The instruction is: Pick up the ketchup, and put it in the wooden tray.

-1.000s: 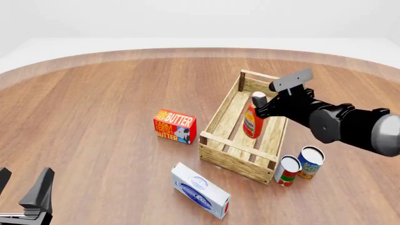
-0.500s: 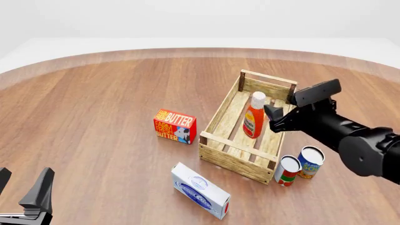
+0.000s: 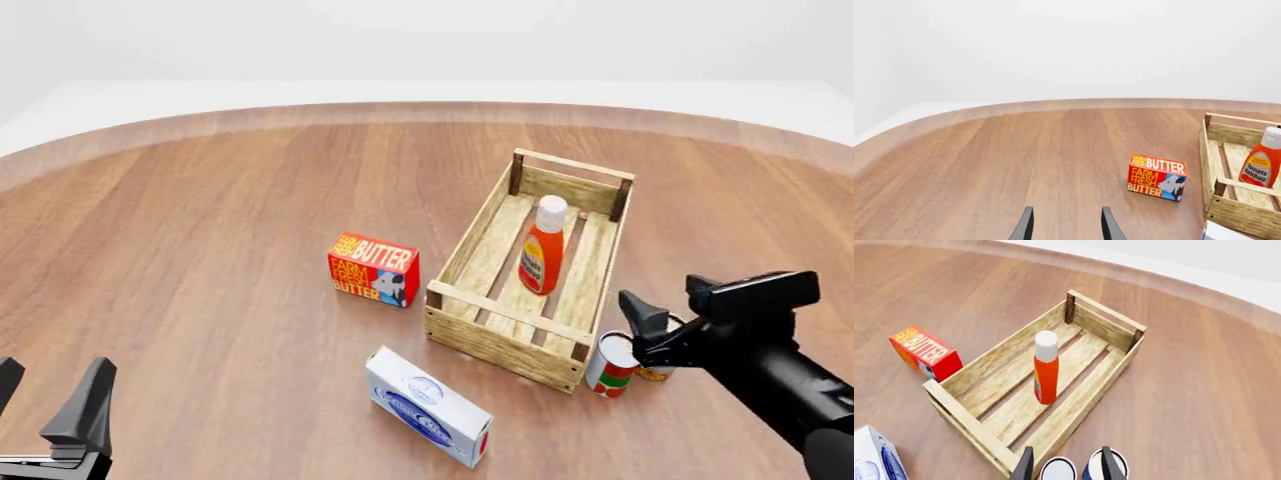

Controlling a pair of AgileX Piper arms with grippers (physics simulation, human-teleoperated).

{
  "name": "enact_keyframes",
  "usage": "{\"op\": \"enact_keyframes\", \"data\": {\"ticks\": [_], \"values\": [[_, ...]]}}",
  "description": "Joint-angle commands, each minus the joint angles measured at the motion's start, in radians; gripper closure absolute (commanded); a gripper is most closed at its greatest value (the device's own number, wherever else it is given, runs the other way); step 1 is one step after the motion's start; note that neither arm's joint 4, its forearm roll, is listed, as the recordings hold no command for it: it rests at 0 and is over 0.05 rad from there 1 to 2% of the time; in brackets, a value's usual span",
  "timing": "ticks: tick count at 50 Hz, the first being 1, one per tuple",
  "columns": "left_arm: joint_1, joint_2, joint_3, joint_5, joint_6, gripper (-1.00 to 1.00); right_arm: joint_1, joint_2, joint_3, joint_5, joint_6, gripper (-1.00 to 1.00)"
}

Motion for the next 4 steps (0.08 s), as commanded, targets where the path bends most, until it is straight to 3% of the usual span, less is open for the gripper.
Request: {"op": "enact_keyframes", "data": {"ticks": [1, 4], "values": [[0.0, 0.0, 0.0, 0.0, 0.0, -1.0, -0.032, -0.215, 0.153, 0.037, 0.026, -1.0], [0.0, 0.0, 0.0, 0.0, 0.0, -1.0, -0.034, -0.311, 0.173, 0.1, 0.067, -1.0]]}}
